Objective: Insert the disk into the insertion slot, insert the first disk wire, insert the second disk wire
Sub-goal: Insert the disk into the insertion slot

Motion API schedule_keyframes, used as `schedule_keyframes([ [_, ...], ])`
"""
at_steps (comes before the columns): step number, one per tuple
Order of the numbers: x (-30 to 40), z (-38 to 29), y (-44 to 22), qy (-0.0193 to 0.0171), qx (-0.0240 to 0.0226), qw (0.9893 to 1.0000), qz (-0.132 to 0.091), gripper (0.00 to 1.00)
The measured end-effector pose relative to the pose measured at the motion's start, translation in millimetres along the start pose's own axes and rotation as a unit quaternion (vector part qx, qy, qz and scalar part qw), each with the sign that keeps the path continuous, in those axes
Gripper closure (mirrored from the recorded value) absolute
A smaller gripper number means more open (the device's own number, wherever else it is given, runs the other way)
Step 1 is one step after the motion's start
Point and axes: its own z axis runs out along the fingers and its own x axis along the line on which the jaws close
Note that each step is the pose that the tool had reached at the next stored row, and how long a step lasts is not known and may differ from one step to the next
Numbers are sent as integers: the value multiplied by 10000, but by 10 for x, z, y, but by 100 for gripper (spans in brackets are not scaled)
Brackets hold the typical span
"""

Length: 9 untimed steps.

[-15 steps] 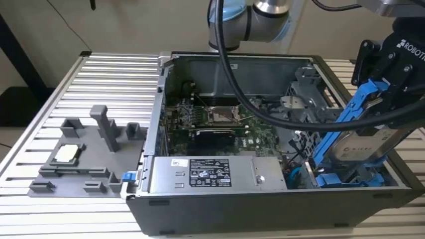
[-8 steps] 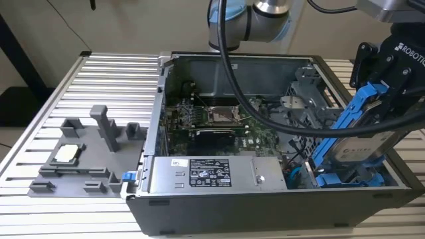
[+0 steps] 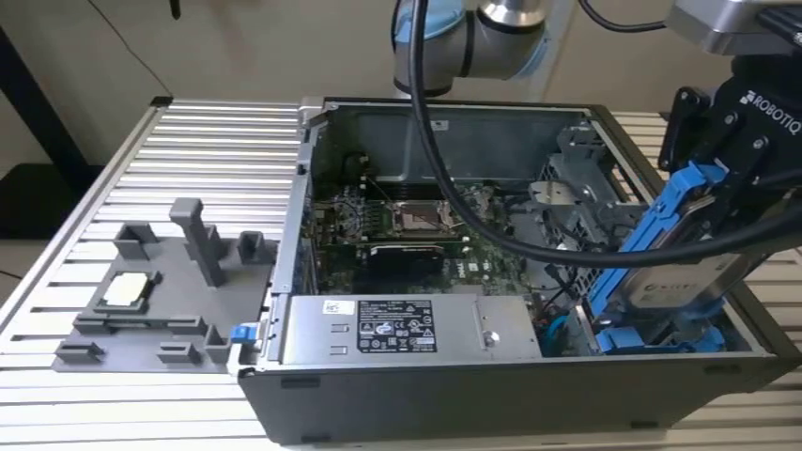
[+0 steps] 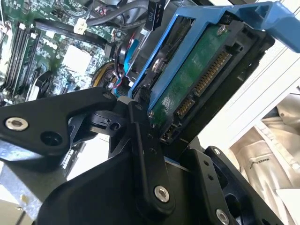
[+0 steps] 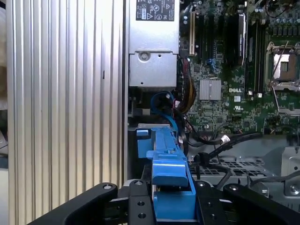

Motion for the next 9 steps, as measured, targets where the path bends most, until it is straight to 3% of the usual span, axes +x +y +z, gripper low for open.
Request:
schedule_keyframes([
  [7, -2, 79, -38, -5, -5, 10000, 1, 67],
  [9, -2, 99, -42, -24, -6, 10000, 0, 67],
])
